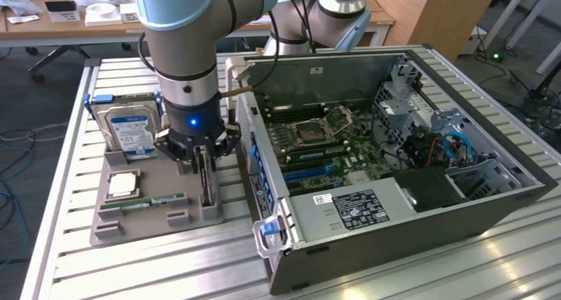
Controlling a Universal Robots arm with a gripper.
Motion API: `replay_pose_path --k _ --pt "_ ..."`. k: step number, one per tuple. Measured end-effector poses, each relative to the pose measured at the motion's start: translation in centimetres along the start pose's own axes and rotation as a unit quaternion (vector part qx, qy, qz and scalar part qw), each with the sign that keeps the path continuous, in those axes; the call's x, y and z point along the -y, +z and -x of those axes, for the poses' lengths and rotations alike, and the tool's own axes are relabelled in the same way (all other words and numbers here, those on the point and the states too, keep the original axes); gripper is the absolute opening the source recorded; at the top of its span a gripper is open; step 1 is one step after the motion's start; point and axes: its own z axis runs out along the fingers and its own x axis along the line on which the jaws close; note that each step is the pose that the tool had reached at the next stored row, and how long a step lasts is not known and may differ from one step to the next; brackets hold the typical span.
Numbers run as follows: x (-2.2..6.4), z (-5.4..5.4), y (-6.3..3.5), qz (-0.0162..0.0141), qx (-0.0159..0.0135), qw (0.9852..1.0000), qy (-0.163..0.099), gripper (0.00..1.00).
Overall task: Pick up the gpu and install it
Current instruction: 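Pick up the gpu and move the gpu toward the slot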
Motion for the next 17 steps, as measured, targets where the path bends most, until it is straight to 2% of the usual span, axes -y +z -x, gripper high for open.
replay_pose_path --k 2,3,5,6,15,17 --pt "0.0 0.0 0.0 0.0 0.0 1.0 0.0 0.37" --pt "0.0 0.0 0.0 0.0 0.0 1.0 0.0 0.31" --pt "0.0 -0.01 0.0 0.0 -0.0001 1.0 0.0 0.31" --pt "0.0 0.0 0.0 0.0 -0.0001 1.0 0.0 0.26" --pt "0.0 0.0 0.0 0.0 0.0 1.0 -0.001 0.26" --pt "0.0 -0.01 0.03 0.0002 -0.0006 0.9999 -0.014 0.26"
